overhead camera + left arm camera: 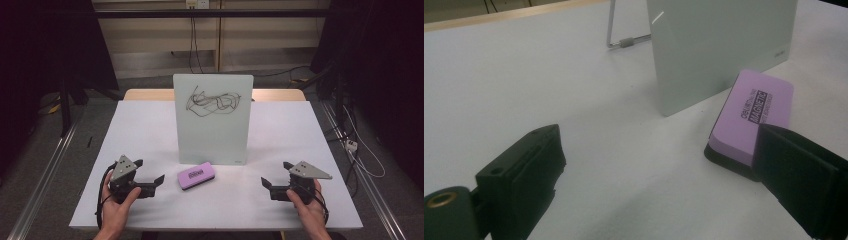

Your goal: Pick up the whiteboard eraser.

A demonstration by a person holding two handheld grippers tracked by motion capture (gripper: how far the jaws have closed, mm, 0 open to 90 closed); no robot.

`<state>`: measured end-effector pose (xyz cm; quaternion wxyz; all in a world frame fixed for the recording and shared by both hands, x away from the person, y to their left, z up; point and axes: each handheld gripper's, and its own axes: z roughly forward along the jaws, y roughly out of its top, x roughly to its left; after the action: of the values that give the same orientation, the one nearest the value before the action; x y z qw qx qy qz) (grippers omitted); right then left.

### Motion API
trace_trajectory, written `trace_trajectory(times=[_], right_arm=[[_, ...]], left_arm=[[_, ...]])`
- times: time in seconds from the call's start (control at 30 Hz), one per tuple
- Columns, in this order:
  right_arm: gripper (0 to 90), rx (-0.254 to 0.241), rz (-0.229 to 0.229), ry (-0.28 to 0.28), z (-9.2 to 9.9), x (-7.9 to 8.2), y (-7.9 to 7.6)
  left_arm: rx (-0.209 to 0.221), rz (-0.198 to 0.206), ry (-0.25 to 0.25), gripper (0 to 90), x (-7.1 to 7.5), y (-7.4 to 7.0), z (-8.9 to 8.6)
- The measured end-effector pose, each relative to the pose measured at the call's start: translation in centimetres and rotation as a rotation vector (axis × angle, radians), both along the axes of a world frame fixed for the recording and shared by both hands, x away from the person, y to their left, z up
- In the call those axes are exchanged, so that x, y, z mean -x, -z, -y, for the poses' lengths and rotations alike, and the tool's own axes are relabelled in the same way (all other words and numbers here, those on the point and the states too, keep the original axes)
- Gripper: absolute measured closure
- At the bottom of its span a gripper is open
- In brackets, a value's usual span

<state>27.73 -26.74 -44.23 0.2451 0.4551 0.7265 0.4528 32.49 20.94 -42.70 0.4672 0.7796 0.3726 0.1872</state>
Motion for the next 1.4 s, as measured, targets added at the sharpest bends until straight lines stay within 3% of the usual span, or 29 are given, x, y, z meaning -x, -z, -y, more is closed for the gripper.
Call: trace_trajectory(times=[0.13, 0.37, 0.63, 0.73, 1.0, 1.07, 1.1, 1.13, 1.4], right_arm=[[3.9, 0.001, -0.006, 0.004, 0.1, -0.1, 0.1], [4.0, -0.012, -0.004, 0.003, 0.2, -0.1, 0.0], [3.9, -0.012, -0.012, -0.004, 0.2, -0.1, 0.1], [3.9, -0.009, -0.014, -0.008, 0.1, -0.2, 0.1], [3.9, -0.012, -0.016, -0.007, 0.1, -0.2, 0.1], [3.9, -0.007, -0.015, -0.004, 0.1, -0.3, 0.1], [4.0, -0.010, -0.016, -0.006, 0.1, -0.3, 0.0], [3.9, -0.007, -0.014, -0.008, 0.0, -0.3, 0.0], [4.0, -0.006, -0.014, -0.011, -0.1, -0.2, 0.0]], left_arm=[[-0.012, -0.035, 0.013, 7.0, -0.2, 0.3, 0.4], [-0.021, -0.031, 0.026, 7.8, -0.2, 0.3, 0.7], [-0.068, -0.030, 0.059, 8.2, -0.3, 0.4, 1.4], [-0.064, -0.054, 0.088, 8.3, -0.6, 0.3, 1.6], [-0.051, -0.069, 0.131, 8.4, -0.9, 0.0, 1.9], [-0.061, -0.070, 0.134, 8.4, -0.9, 0.0, 2.1], [-0.070, -0.049, 0.097, 8.4, -0.8, 0.0, 2.3], [-0.070, -0.049, 0.097, 8.9, -0.8, 0.0, 2.3], [-0.067, -0.068, 0.149, 10.0, -1.0, -0.7, 3.0]])
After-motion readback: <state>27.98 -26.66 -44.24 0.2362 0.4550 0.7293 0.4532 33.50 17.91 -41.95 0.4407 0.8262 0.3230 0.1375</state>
